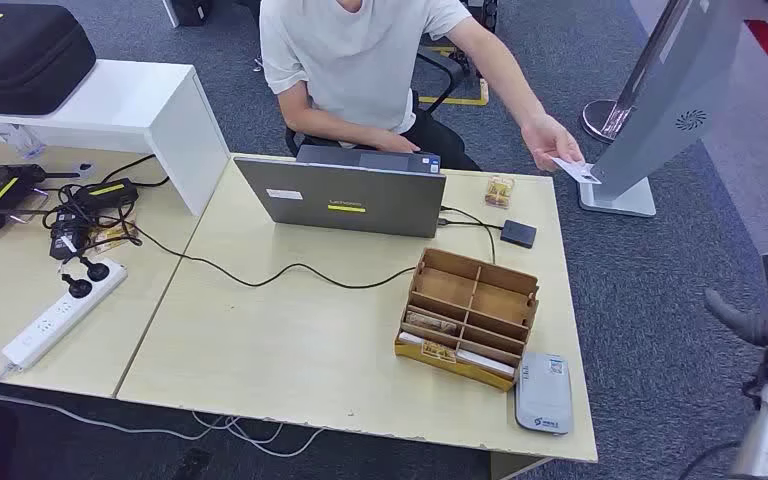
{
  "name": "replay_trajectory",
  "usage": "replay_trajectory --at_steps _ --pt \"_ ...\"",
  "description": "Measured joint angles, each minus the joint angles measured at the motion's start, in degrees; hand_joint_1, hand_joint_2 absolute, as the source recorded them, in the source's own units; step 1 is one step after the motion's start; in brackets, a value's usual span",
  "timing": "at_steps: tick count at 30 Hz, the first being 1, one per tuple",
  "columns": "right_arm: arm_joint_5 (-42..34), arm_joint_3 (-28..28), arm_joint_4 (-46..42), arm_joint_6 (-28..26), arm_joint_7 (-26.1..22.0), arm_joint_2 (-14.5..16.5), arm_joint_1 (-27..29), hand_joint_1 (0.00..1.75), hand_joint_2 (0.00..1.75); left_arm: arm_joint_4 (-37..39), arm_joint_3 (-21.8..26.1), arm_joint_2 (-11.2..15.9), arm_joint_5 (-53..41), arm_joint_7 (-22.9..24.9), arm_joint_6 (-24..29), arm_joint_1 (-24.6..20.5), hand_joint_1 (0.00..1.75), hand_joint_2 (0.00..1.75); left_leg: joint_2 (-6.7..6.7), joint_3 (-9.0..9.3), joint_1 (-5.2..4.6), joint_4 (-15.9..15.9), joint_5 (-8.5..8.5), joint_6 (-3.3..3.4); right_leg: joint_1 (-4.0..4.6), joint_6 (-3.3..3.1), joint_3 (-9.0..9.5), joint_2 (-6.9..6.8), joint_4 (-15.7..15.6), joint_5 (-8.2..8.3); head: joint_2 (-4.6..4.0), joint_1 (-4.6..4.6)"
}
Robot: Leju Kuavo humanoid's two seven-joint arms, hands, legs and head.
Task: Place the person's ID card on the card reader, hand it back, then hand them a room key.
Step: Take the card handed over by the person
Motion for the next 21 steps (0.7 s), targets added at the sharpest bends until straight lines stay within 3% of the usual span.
replay_trajectory --at_steps 11,15,21 --pt "7.21 16.85 -5.13 -1.24 2.54 4.47 -7.18 0.00 1.75 0.16 0.24 0.02 -4.08 -5.47 -0.79 -0.23 0.00 1.75 -0.02 -0.02 0.00 0.00 0.09 -0.11 0.00 -0.04 -0.10 -0.01 0.11 0.02 0.00 0.01" --pt "11.36 22.62 -7.03 -2.26 2.34 5.78 -8.78 0.00 1.75 0.23 0.32 -0.06 -5.69 -8.74 -1.27 -0.48 0.00 0.00 0.03 -0.03 0.00 0.00 0.09 -0.11 0.00 -0.05 -0.15 0.04 0.12 0.03 0.00 0.00" --pt "16.36 29.11 -8.26 -3.84 1.15 6.94 -10.03 0.00 1.75 0.62 2.04 -0.95 -3.46 -10.99 -6.96 -0.84 0.00 0.00 0.03 -0.03 0.00 0.01 0.09 -0.11 0.00 -0.05 -0.16 0.04 0.12 0.03 0.00 0.00"
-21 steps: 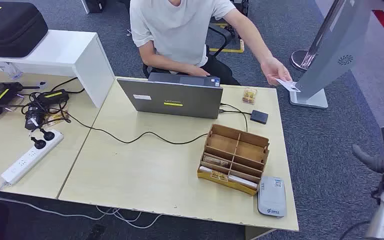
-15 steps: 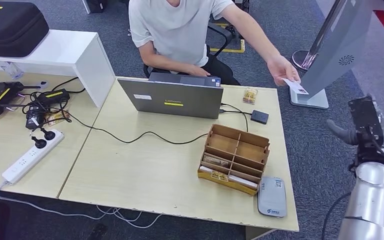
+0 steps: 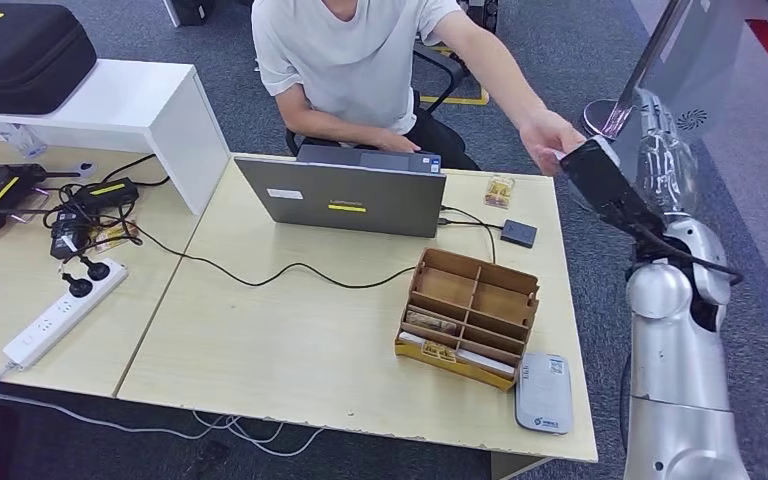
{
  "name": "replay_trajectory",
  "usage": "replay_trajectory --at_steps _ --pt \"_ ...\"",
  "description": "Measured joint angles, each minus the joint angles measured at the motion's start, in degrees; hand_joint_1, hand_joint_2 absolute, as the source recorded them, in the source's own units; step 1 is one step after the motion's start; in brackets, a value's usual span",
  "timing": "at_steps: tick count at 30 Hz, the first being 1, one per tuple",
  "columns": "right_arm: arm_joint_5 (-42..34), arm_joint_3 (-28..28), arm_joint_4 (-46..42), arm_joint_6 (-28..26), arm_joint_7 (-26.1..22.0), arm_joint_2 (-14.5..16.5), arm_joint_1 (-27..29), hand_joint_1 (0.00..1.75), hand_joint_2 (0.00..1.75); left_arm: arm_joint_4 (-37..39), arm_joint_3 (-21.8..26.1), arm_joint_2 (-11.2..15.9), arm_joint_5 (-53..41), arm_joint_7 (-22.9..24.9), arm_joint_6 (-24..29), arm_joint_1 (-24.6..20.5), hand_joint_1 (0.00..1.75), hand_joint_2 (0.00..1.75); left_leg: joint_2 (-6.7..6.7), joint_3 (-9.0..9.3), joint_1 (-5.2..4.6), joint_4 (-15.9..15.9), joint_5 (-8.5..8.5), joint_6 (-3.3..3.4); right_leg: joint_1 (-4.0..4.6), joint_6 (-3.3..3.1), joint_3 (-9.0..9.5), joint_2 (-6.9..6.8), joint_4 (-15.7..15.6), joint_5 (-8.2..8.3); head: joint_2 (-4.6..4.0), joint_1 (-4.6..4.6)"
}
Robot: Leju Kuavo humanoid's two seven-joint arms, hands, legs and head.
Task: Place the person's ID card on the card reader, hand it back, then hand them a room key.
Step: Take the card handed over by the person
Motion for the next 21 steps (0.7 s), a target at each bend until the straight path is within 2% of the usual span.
replay_trajectory --at_steps 5,12,14,16,18,21 --pt "2.26 2.87 -0.19 -1.20 -0.63 0.29 -0.53 0.00 1.75 0.26 1.52 -0.83 1.59 0.33 -3.27 -0.19 0.00 0.00 -0.01 -0.01 0.00 0.01 0.00 0.00 0.00 0.00 0.00 -0.01 0.00 0.00 0.00 0.00" --pt "2.86 5.05 -0.02 -1.78 -0.88 0.34 -0.59 0.00 1.75 0.45 3.12 -1.63 1.80 1.80 -4.21 -0.31 0.00 0.00 -0.01 -0.03 -0.01 0.01 0.00 0.00 0.00 -0.01 -0.04 0.00 0.00 0.00 0.00 0.00" --pt "2.86 5.28 0.20 -1.97 -1.04 0.34 -0.60 0.11 1.75 0.45 3.46 -1.76 1.72 2.06 -4.32 -0.33 0.00 0.00 0.00 -0.03 -0.01 0.01 0.00 0.00 0.00 -0.01 -0.04 0.00 0.00 0.01 0.00 0.00" --pt "2.86 5.54 0.40 -2.15 -1.16 0.34 -0.60 0.99 1.75 0.45 3.73 -1.86 1.66 2.26 -4.40 -0.34 0.00 0.00 0.00 -0.03 0.00 0.01 0.00 0.00 0.00 -0.01 -0.05 0.00 0.00 0.01 0.00 0.00" --pt "2.86 5.64 0.47 -2.20 -1.20 0.34 -0.60 1.75 1.75 0.45 3.82 -1.89 1.63 2.33 -4.41 -0.34 0.00 0.00 0.00 -0.03 0.00 0.01 0.00 0.00 0.00 -0.01 -0.05 0.01 0.00 0.01 0.00 0.00" --pt "2.86 5.65 0.47 -2.20 -1.20 0.34 -0.60 1.75 1.75 0.45 3.83 -1.89 1.62 2.33 -4.41 -0.34 0.00 0.00 0.00 -0.03 0.00 0.01 0.00 0.00 0.00 -0.01 -0.05 0.01 0.00 0.01 0.00 0.00"
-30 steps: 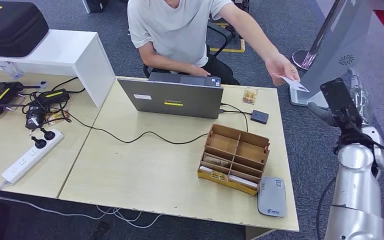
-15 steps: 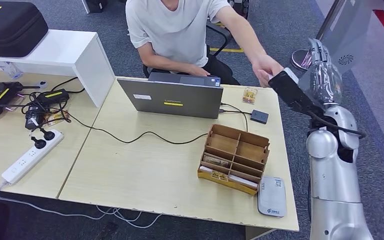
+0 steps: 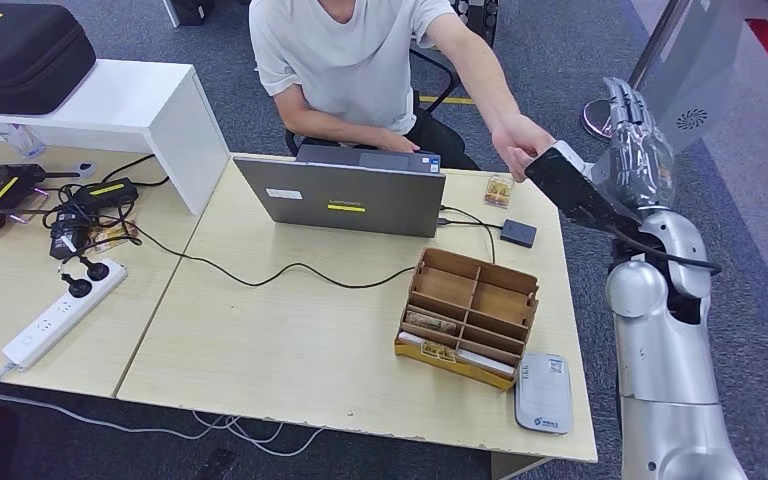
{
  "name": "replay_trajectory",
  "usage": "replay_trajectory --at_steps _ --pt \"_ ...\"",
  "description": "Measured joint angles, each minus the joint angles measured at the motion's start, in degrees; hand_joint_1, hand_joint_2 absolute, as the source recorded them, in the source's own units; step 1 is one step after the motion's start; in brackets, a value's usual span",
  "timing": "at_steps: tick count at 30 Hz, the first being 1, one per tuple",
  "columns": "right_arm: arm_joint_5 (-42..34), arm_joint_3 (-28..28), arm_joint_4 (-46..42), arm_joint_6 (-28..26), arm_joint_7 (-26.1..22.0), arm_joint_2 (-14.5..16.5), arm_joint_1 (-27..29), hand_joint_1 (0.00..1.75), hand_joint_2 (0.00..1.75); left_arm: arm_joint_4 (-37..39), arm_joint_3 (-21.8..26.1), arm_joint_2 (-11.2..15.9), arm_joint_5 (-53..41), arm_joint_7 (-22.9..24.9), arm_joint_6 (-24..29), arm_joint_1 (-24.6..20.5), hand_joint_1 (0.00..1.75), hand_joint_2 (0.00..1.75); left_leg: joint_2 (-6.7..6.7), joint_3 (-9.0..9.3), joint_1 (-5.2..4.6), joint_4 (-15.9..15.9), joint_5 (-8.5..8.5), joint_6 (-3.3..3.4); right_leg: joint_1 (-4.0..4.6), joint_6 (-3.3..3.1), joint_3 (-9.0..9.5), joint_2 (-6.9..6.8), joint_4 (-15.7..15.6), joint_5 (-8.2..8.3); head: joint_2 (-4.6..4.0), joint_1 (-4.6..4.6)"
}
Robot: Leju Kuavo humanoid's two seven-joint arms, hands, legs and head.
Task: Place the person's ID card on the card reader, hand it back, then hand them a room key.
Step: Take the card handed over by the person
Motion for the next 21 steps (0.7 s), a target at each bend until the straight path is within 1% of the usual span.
replay_trajectory --at_steps 10,14,21 --pt "-1.18 0.86 2.44 -0.10 -1.14 0.18 0.01 1.75 1.75 0.15 0.93 -0.32 -0.26 0.85 -0.44 -0.08 0.00 0.00 -0.01 -0.03 0.00 0.00 0.00 0.00 0.00 0.00 -0.01 -0.01 0.00 0.00 0.00 0.01" --pt "-1.34 1.04 2.88 -0.20 -1.44 0.25 0.00 1.75 1.75 0.16 1.29 -0.41 -0.33 0.88 -0.49 -0.10 0.00 1.75 -0.01 -0.04 0.00 0.00 0.00 0.00 0.00 0.00 -0.02 -0.01 0.00 0.00 0.00 0.00" --pt "-2.16 1.97 2.04 -1.24 -3.16 0.39 0.73 1.75 1.75 0.17 1.42 -0.54 -0.56 0.61 0.19 -0.15 0.00 1.75 -0.01 -0.05 0.00 0.00 0.00 0.00 0.00 -0.01 -0.07 -0.01 0.00 0.00 0.00 0.00"
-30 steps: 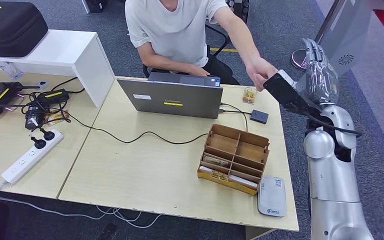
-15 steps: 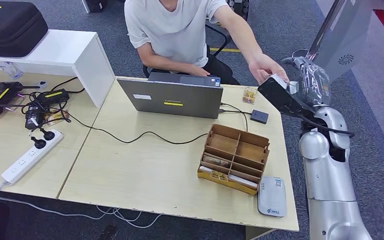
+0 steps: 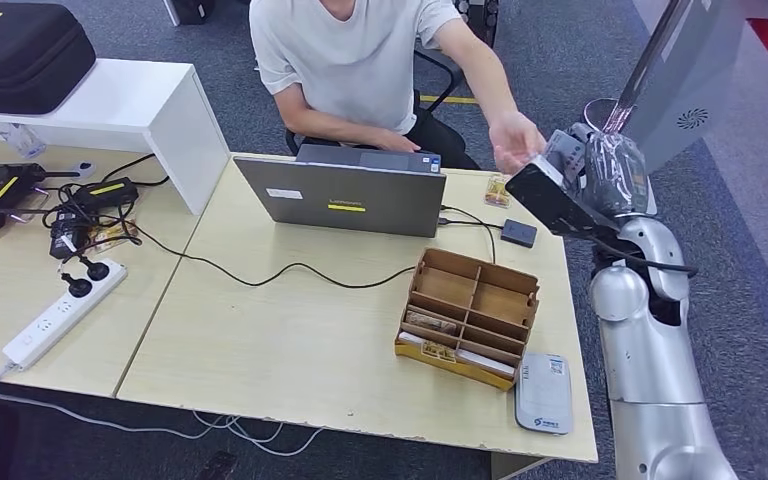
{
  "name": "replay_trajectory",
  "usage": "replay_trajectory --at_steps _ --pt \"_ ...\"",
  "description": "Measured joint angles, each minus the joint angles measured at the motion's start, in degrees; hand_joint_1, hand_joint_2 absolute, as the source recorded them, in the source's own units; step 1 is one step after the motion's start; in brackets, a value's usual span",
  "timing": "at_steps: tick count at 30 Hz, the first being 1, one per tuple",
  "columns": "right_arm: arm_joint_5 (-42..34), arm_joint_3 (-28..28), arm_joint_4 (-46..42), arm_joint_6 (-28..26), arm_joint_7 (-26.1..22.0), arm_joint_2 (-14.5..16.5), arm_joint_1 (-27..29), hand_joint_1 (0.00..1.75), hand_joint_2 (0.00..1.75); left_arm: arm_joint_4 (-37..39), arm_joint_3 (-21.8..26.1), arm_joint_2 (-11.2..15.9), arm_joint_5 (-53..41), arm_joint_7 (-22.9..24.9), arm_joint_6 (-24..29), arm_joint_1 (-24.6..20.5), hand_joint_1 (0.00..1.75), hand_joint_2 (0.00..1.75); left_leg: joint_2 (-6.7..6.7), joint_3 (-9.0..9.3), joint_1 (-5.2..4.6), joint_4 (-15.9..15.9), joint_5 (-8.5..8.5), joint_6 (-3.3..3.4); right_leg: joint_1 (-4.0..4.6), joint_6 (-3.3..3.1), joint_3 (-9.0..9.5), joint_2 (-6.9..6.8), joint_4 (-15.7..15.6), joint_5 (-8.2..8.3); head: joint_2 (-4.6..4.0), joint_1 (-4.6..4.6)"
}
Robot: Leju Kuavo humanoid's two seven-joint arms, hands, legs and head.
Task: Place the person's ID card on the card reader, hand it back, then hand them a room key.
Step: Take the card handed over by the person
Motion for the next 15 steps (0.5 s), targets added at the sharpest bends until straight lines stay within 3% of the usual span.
replay_trajectory --at_steps 10,15 --pt "-0.87 0.19 -6.28 -1.48 -2.25 -0.35 5.24 1.75 1.75 0.02 1.47 -0.11 1.41 -0.23 1.12 0.00 0.00 1.75 0.02 -0.02 0.00 0.01 -0.01 0.00 0.00 0.00 -0.05 0.01 -0.02 0.00 0.00 0.01" --pt "3.10 1.06 -13.57 -6.83 -5.05 -3.25 13.46 1.75 1.75 0.03 2.06 -0.34 1.33 -0.12 3.19 0.12 0.00 1.75 -0.04 -0.06 0.00 0.01 -0.04 -0.01 0.01 0.00 -0.07 -0.05 -0.05 -0.02 0.00 0.00"
